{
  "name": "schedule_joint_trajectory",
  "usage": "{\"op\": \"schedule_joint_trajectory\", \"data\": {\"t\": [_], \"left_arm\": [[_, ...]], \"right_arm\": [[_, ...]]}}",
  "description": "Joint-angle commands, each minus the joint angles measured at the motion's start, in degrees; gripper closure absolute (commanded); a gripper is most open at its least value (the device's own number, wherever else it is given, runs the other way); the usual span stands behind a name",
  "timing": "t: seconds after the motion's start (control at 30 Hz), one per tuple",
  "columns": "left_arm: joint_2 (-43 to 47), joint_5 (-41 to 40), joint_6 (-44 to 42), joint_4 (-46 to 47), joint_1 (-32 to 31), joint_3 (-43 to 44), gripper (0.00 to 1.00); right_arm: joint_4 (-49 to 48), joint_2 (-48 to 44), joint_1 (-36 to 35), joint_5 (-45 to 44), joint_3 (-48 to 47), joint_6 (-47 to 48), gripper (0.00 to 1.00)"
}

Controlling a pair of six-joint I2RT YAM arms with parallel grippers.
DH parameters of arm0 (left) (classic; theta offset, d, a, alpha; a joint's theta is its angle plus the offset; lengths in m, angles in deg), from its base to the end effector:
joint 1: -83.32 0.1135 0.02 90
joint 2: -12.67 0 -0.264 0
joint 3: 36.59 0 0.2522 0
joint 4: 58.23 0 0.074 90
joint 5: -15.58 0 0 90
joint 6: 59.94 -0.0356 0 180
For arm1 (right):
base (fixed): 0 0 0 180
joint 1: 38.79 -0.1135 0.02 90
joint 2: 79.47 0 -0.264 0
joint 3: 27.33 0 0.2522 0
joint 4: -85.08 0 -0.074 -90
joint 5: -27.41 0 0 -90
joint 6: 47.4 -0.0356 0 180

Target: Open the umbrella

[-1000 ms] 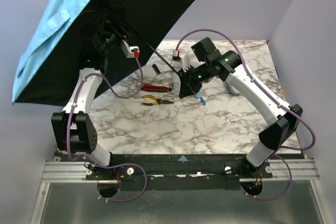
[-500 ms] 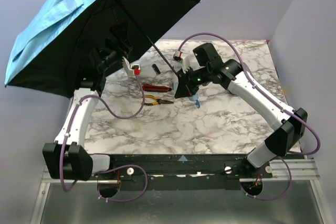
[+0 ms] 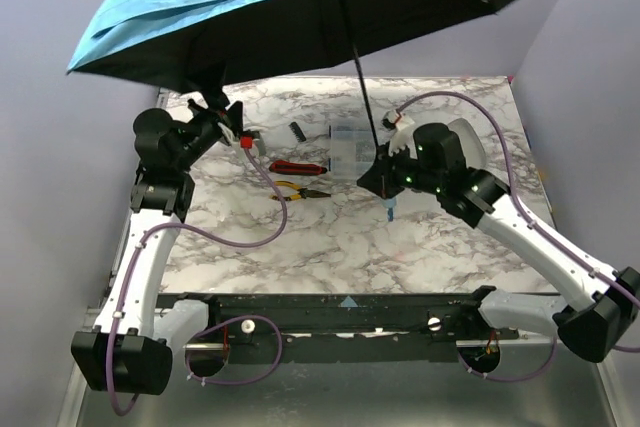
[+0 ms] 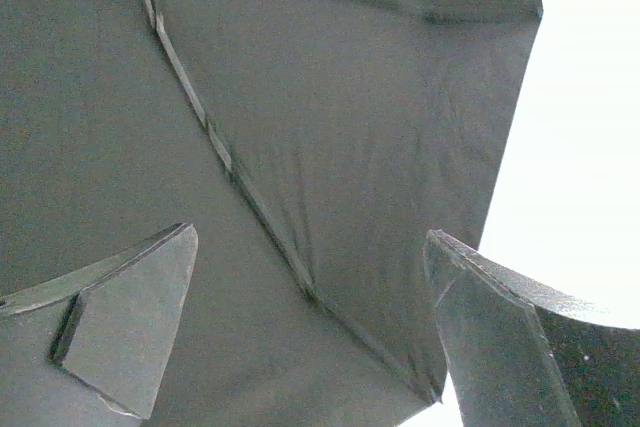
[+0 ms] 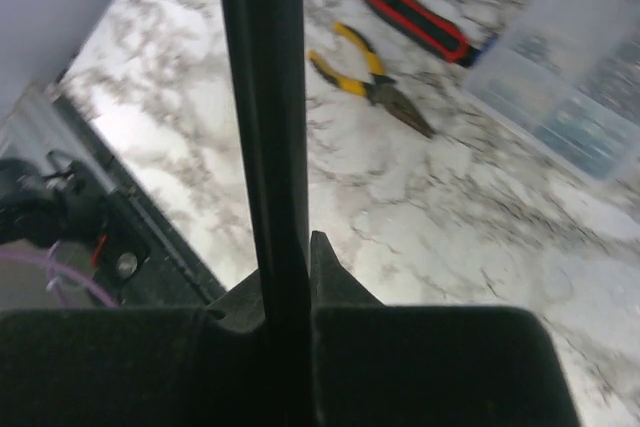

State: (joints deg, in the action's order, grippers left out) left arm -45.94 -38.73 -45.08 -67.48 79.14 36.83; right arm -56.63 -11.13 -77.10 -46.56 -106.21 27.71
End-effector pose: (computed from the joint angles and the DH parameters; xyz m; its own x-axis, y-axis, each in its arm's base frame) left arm 0.2266 -0.0374 0.4133 0.6417 0.7402 -0.2006 0.0703 0.2037 0.9765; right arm 0.2028 0.1728 0.3546 -0.5555 -0.1241 -0.8222 -0.6672 0.6566 0.3517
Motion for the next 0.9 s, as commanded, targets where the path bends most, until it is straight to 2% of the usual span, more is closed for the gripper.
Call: {"op": "schedule_joint_trajectory", "data": {"t": [0.0, 0.13, 0.23, 0.47, 0.5, 0.53, 0.57, 0.63, 0.7, 0.87], "left_arm": [[1.8, -6.7, 17.7, -0.1, 0.4, -2.2, 0.02], [3.3, -9.3, 29.5, -4.4, 0.5, -2.3, 0.02], [6.8, -8.3, 34.3, -10.2, 0.7, -5.1, 0.02], [17.2, -7.3, 39.8, -17.5, 2.4, -16.7, 0.02], [18.4, -8.1, 41.2, -18.3, 2.8, -18.1, 0.02], [19.2, -8.3, 43.0, -19.4, 3.5, -19.1, 0.02], [20.2, -8.0, 44.1, -20.6, 4.0, -20.1, 0.02], [22.6, -6.7, 45.1, -22.3, 6.9, -22.4, 0.02], [25.3, -5.8, 42.7, -23.7, 8.2, -24.8, 0.02], [28.7, -7.8, 37.3, -28.8, 8.3, -27.3, 0.02]], "right_arm": [[-8.2, -5.6, 0.2, -17.1, 6.8, -4.5, 1.0], [-12.9, -6.8, 0.5, -29.3, 12.4, -5.1, 1.0], [-16.7, -5.8, 0.5, -35.0, 15.0, -5.1, 1.0], [-21.9, -4.4, 0.4, -38.7, 22.3, -8.2, 1.0], [-23.1, -4.1, 0.4, -38.8, 23.4, -8.7, 0.93], [-24.9, -4.0, 0.4, -38.6, 24.7, -8.7, 0.82], [-27.1, -3.7, 0.4, -38.1, 26.1, -8.8, 0.76], [-29.8, -2.6, 0.5, -36.7, 27.4, -8.1, 0.7], [-32.3, -2.0, 0.4, -34.6, 28.5, -6.8, 0.62], [-32.6, -2.0, 0.4, -31.2, 30.2, -4.0, 0.35]]}}
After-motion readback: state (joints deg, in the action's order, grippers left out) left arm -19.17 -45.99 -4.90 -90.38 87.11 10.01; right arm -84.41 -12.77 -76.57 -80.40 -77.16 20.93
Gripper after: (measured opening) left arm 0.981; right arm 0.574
